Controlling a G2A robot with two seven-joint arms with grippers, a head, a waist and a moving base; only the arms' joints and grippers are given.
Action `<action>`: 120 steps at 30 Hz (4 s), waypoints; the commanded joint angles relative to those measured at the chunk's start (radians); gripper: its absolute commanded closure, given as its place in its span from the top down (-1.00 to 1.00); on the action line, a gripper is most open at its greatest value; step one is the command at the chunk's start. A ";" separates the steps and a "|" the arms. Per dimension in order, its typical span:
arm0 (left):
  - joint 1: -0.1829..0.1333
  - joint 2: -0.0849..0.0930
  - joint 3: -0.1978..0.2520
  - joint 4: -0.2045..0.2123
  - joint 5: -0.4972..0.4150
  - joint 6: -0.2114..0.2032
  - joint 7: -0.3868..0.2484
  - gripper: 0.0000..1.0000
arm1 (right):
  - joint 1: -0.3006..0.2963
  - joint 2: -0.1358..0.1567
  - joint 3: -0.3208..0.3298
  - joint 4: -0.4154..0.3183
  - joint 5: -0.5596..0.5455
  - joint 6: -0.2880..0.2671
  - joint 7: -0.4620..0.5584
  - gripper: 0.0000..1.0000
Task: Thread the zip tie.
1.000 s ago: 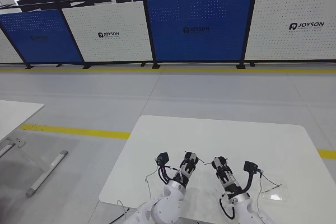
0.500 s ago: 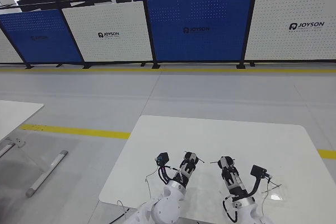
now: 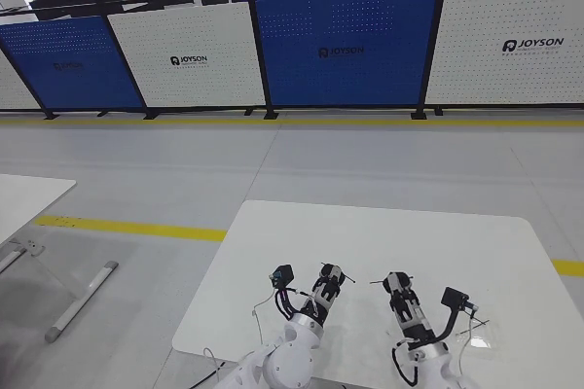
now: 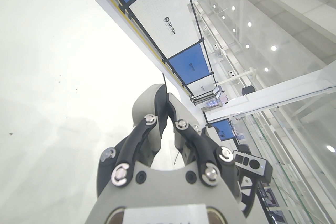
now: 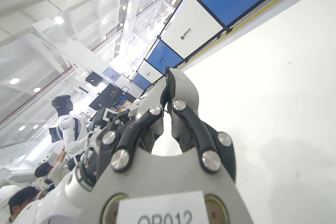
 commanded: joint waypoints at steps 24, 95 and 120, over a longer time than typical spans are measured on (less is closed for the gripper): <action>0.023 0.000 -0.005 -0.002 0.115 -0.074 -0.049 -1.00 | -0.007 -0.009 -0.022 0.093 -0.108 -0.103 -0.111 -1.00; -0.017 -0.044 0.044 0.061 0.087 -0.116 0.034 -1.00 | -0.166 0.042 0.054 -0.099 -0.100 -0.103 -0.165 -1.00; 0.051 -0.039 0.025 0.021 0.121 -0.192 0.055 -1.00 | -0.087 0.008 -0.004 -0.039 -0.044 -0.010 -0.145 -1.00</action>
